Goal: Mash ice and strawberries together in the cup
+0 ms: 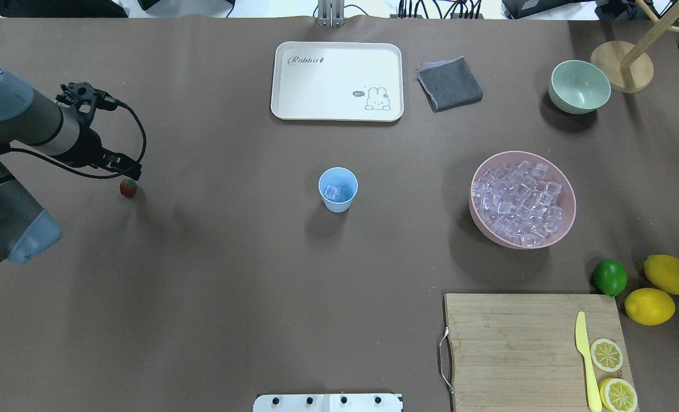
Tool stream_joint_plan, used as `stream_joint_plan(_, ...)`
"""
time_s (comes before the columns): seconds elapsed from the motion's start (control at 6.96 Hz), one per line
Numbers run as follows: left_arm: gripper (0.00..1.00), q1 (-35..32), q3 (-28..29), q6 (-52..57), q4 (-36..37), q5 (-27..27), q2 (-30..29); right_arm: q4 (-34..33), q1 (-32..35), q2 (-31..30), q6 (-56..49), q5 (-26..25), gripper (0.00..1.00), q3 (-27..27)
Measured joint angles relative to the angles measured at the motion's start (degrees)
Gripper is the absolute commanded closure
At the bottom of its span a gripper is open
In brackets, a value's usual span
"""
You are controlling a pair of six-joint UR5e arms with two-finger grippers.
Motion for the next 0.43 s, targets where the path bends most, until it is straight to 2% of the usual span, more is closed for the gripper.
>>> stream_joint_plan(0.43, 0.02, 0.1, 0.55, -0.15, -0.59, -0.01, -0.09, 1.51, 2.88, -1.46, -4.74, 0.12, 0.01, -2.67)
